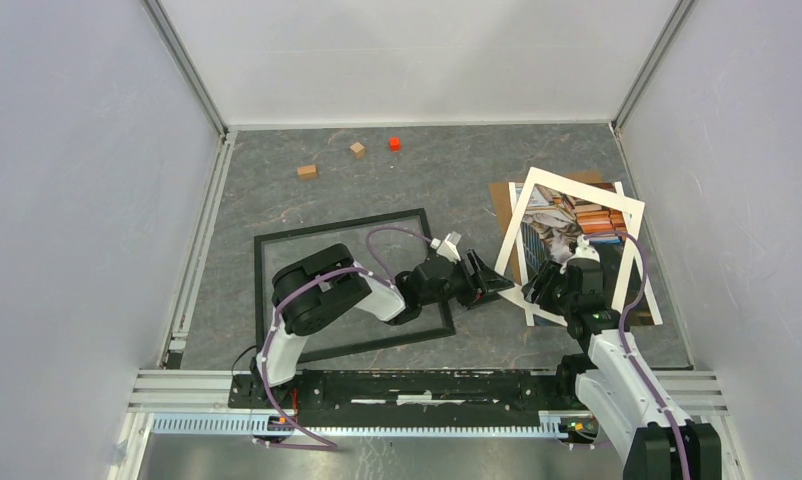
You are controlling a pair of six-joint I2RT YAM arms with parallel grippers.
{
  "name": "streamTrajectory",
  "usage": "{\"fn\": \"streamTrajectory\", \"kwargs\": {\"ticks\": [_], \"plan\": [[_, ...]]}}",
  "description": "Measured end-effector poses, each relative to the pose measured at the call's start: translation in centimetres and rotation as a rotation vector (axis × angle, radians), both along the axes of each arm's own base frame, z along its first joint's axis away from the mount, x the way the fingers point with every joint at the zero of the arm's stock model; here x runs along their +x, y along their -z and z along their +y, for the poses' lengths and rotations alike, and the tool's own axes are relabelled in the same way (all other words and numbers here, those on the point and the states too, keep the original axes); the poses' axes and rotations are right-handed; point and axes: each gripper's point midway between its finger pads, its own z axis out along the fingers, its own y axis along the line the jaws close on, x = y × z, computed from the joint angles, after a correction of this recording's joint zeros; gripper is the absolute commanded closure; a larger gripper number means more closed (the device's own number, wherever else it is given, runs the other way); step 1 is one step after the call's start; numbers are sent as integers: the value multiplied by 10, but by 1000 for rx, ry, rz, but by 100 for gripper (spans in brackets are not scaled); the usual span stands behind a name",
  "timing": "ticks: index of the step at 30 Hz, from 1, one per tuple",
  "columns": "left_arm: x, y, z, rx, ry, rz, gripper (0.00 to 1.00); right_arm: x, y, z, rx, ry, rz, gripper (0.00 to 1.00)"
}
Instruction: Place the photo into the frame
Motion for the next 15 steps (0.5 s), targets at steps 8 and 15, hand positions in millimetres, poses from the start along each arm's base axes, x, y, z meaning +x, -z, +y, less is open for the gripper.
{"fn": "streamTrajectory", "kwargs": {"ticks": [8,15], "plan": [[3,21,5,92,-16,12,33,0,0,0,-9,-14,-2,38],[21,24,7,148,-43,-18,22,0,0,-1,-21,-18,-1,38]]}}
